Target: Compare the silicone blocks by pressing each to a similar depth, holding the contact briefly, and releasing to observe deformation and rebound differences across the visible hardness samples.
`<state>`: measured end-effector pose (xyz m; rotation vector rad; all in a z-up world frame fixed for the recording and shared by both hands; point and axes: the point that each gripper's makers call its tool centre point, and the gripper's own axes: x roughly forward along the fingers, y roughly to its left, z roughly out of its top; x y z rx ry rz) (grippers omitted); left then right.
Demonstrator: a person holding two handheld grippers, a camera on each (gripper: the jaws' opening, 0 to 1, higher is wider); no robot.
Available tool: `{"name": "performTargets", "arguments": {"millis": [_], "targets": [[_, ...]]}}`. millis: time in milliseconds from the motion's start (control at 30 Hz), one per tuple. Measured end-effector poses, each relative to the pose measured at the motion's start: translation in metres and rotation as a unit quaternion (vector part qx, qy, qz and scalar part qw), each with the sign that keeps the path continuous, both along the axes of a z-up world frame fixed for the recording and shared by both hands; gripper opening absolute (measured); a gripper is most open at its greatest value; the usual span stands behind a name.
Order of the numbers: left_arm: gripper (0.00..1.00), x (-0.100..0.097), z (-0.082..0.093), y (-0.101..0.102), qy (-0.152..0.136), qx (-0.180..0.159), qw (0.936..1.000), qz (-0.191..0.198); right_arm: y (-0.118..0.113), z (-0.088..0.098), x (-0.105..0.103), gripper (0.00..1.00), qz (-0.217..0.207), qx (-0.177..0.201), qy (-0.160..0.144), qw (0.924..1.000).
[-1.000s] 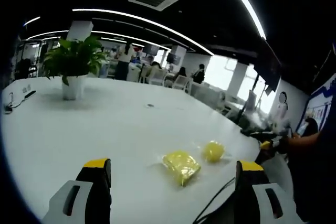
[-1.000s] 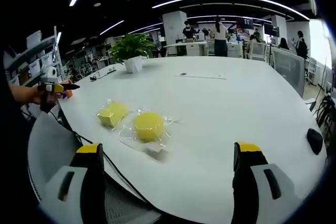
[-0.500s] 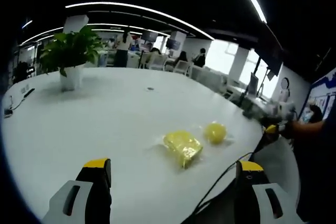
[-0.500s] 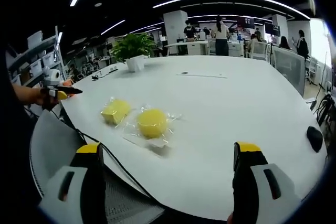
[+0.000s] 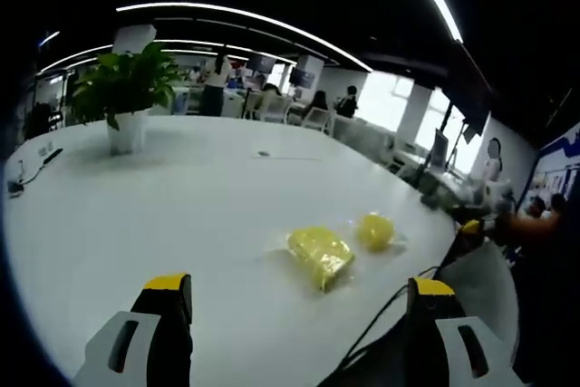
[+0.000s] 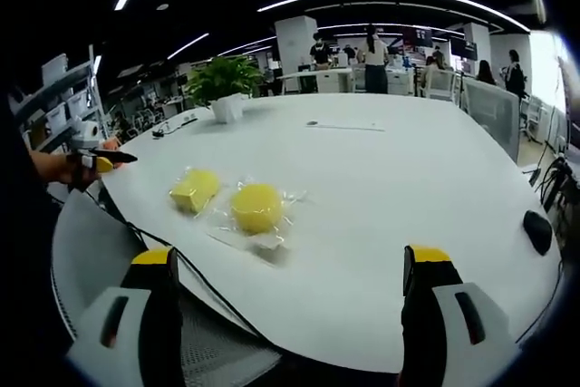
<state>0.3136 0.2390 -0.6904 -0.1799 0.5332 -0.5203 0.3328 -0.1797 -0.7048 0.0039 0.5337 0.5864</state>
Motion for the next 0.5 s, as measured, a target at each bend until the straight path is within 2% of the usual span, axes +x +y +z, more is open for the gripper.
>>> {"name": "performTargets", "arguments": {"millis": [133,300,500], "targets": [[1.00,-0.001,-0.004,0.007,0.004,-0.005,0.9999,0.012,0.000,-0.002,0.006,0.96,0.002,-0.005,0.004,1.0000],[1.00,0.007,0.002,0.011,0.000,-0.018,0.9995,0.028,-0.001,0.001,0.009,0.96,0.006,-0.010,0.002,0.9999],[1.00,0.019,0.006,0.008,0.000,-0.016,0.9996,0.023,-0.002,0.001,0.012,0.96,0.000,-0.005,0.003,1.0000]]}}
